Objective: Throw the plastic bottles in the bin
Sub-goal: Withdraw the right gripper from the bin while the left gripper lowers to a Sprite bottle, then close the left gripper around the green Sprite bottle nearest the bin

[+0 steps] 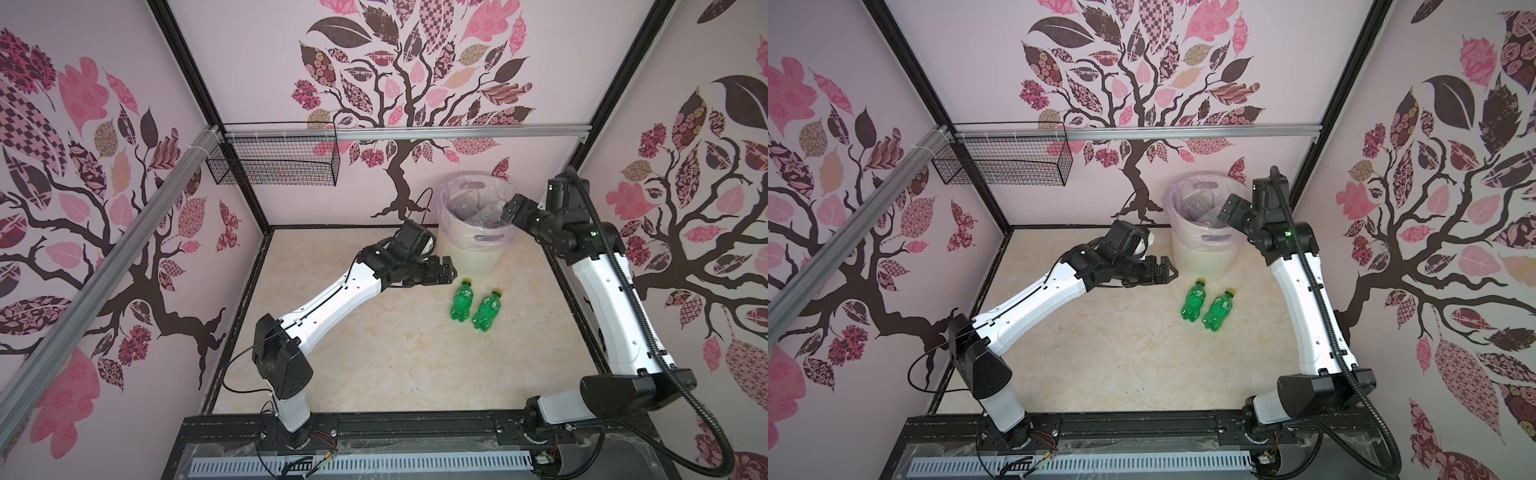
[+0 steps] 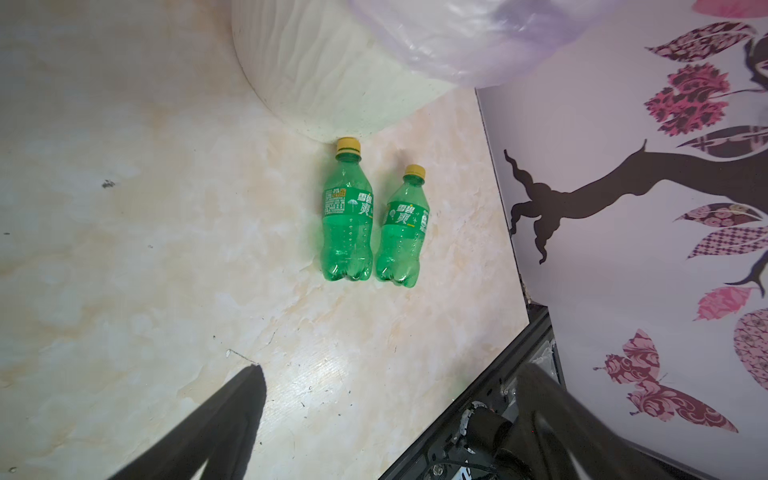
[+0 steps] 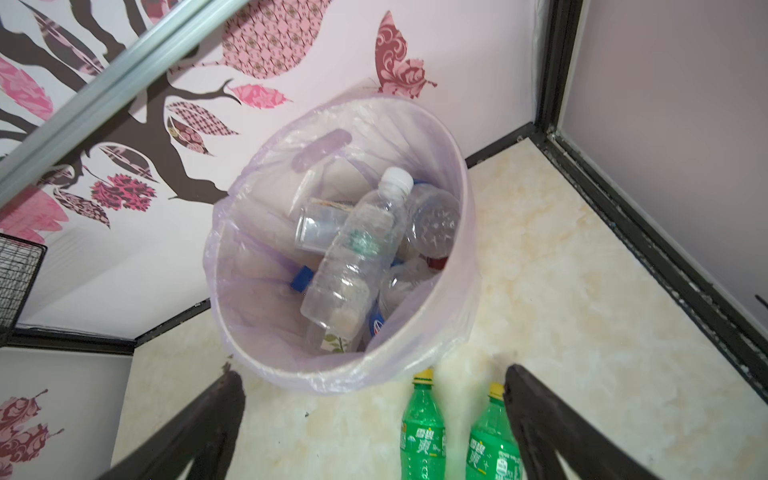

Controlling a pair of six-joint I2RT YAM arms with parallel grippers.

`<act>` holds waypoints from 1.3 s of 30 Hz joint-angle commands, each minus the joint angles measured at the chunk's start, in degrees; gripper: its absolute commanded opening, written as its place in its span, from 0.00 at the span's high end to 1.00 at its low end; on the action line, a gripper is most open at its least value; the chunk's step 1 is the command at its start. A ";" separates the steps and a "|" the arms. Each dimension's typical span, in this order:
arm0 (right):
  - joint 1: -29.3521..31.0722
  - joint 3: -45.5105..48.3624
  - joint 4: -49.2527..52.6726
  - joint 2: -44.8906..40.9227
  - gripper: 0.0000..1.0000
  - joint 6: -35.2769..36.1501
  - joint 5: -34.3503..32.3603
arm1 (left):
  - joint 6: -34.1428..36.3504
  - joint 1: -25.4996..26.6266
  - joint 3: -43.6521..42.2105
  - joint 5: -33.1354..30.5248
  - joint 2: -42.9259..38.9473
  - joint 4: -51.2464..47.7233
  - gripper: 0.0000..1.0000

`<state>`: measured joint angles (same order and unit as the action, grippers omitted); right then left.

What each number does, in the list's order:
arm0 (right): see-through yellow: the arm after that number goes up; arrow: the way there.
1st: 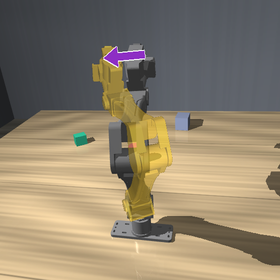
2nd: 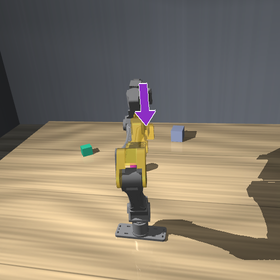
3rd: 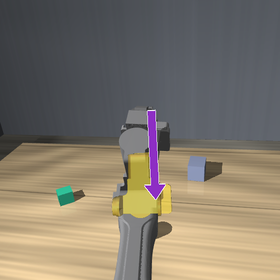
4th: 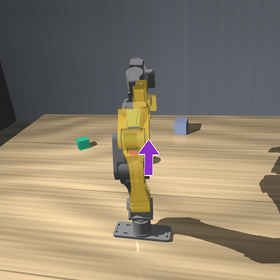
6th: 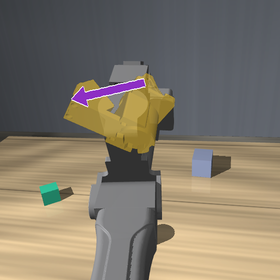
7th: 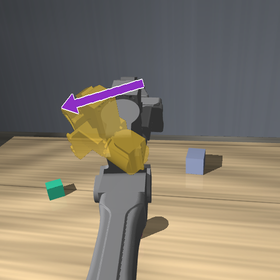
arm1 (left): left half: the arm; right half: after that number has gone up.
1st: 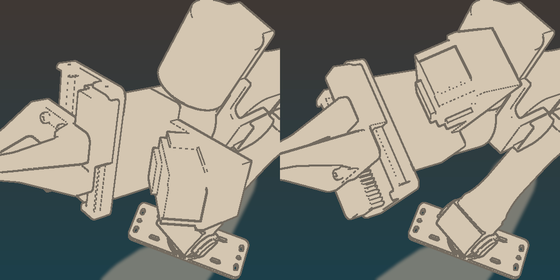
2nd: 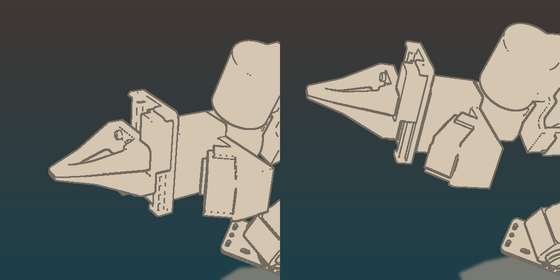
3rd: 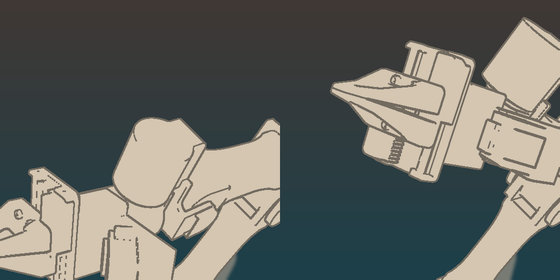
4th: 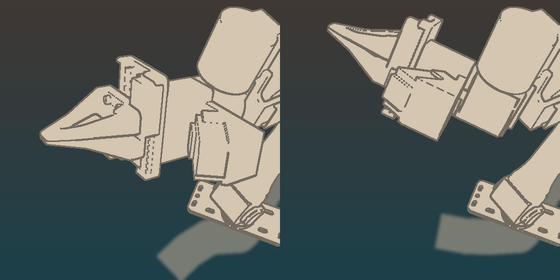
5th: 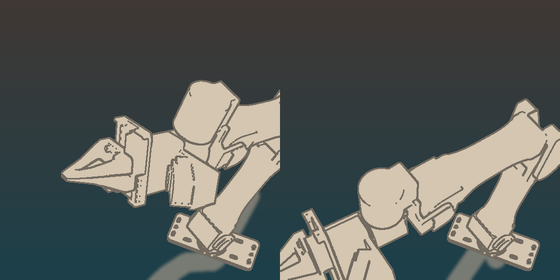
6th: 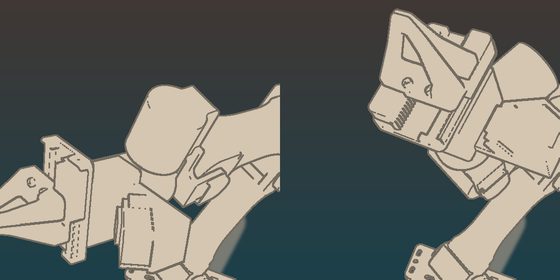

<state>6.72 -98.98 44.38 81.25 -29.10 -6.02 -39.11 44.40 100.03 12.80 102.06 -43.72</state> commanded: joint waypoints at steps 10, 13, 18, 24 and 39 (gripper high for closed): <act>0.27 21.62 3.09 -15.95 0.01 -2.85 3.17 | -3.32 2.65 -8.22 0.36 11.14 14.19 0.03; 0.24 22.81 4.38 -17.37 0.00 -2.71 3.57 | -3.90 3.71 -6.28 1.07 15.16 15.94 0.03; 0.23 23.51 6.58 -18.66 0.01 -3.68 5.30 | -6.02 4.31 -3.28 1.09 20.92 17.73 0.03; 0.26 25.46 6.99 -19.54 0.00 -6.17 8.70 | -5.82 4.46 -1.62 1.32 25.27 21.25 0.03; 0.26 25.19 7.83 -19.03 0.00 -5.62 9.03 | -6.65 5.61 2.61 1.87 31.40 24.51 0.20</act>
<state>6.72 -72.90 51.05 63.05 -34.50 2.63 -45.80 49.87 100.25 14.57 131.48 -19.22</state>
